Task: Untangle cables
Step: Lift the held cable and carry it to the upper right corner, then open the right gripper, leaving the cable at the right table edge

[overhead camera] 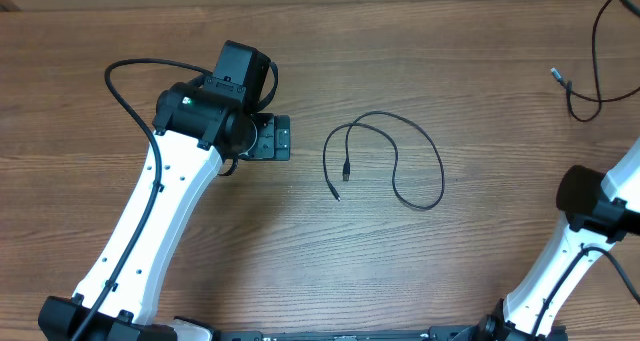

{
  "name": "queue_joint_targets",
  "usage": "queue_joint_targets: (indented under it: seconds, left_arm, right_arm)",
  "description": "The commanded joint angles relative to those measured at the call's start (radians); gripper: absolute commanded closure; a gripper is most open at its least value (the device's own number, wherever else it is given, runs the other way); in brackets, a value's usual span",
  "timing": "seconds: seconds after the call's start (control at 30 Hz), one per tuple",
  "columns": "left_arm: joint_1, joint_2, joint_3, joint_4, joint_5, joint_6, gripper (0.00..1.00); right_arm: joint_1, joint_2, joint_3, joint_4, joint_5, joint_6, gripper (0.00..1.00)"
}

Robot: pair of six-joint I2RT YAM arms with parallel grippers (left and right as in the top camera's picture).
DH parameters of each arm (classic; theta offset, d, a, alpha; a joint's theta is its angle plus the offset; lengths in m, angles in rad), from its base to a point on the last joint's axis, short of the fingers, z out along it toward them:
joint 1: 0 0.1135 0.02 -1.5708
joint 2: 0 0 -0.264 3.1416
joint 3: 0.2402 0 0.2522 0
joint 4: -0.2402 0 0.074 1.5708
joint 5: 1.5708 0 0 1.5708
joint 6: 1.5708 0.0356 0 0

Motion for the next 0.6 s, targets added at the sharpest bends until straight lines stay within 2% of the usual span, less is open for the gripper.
queue_joint_targets:
  seconds: [0.0,0.27,0.33,0.57]
  left_arm:
    - [-0.001,-0.006,0.016,0.002,0.002,-0.018,0.00]
    - [-0.001,-0.006,0.016,0.002,0.002,-0.018,0.00]
    - [-0.001,-0.006,0.016,0.002,0.002,-0.018,0.00]
    - [-0.001,-0.006,0.016,0.002,0.002,-0.018,0.00]
  right_arm:
    - [-0.043,0.041,0.007,0.012,-0.007,0.028,0.96]
    - [-0.145,0.114,-0.066,-0.005,-0.007,0.092,0.96]
    - [-0.190,0.116,-0.188,-0.005,-0.007,0.110,0.96]
    - [-0.251,0.116,-0.417,0.021,-0.007,0.110,0.96]
